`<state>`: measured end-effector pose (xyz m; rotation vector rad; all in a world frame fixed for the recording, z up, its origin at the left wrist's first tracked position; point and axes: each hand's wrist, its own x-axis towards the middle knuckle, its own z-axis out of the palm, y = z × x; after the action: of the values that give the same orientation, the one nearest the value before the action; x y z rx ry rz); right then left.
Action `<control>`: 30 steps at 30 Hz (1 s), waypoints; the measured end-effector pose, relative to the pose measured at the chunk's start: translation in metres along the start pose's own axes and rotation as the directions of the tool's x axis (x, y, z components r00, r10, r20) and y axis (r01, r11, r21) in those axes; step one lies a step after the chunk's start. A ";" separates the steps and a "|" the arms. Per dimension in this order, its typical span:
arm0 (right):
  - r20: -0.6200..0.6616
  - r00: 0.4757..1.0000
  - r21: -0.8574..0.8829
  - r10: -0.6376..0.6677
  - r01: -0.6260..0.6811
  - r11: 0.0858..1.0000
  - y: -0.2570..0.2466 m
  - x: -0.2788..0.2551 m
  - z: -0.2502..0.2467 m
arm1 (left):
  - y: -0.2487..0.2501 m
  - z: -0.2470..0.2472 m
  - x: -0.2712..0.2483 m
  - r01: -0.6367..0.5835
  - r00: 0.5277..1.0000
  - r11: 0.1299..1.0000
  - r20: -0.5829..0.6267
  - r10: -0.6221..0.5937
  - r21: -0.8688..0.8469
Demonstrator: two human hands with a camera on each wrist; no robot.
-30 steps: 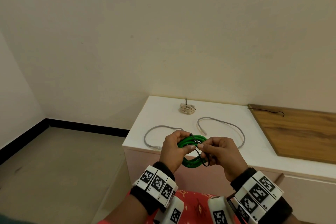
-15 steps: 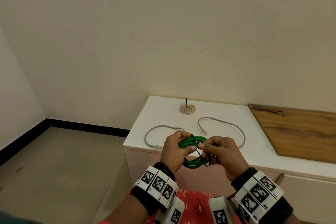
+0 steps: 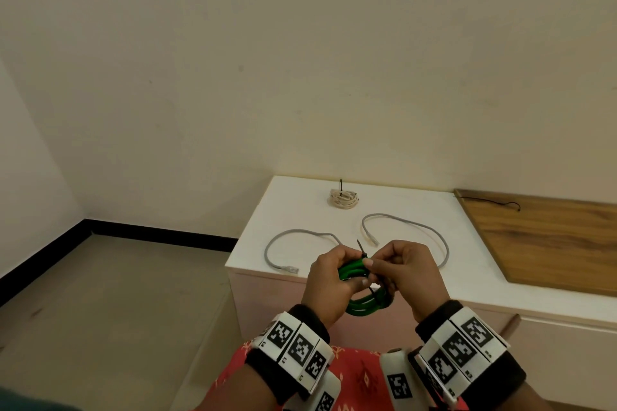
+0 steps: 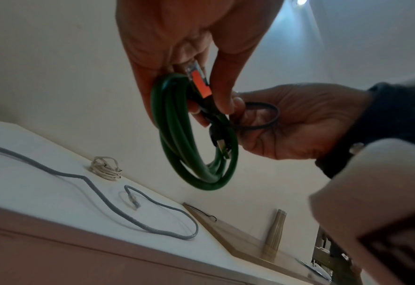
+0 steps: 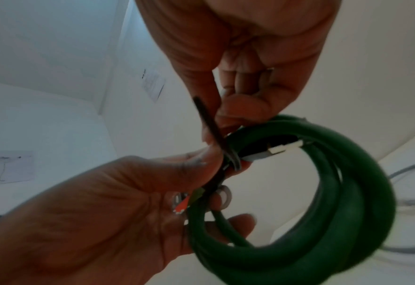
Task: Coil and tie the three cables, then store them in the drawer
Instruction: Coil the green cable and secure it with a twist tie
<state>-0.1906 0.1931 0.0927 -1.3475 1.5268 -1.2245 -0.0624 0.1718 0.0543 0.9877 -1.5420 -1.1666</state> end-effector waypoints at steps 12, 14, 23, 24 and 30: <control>0.097 0.994 -0.146 -0.059 0.073 0.987 -0.004 0.016 -0.015 | 0.011 0.002 -0.005 -0.071 0.986 0.992 0.156 0.054 0.104; 0.060 0.994 -0.165 -0.092 0.101 0.981 -0.004 0.019 -0.016 | 0.014 0.001 -0.003 -0.070 0.984 0.993 0.168 0.054 0.094; -0.167 0.974 0.173 -0.154 0.183 0.968 -0.025 0.036 -0.037 | 0.005 -0.005 -0.013 -0.014 0.964 0.995 0.265 -0.014 0.102; -0.150 0.976 0.172 -0.158 0.183 0.968 -0.027 0.036 -0.039 | 0.002 -0.005 -0.013 -0.001 0.968 0.996 0.249 -0.020 0.084; 0.163 0.983 0.220 0.087 -0.122 0.968 -0.011 0.017 -0.022 | 0.000 -0.010 -0.005 0.011 0.978 0.998 0.207 -0.025 0.065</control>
<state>-0.2109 0.1803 0.1101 -1.1654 1.2901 -1.1644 -0.0511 0.1744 0.0542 0.9467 -1.7480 -1.2728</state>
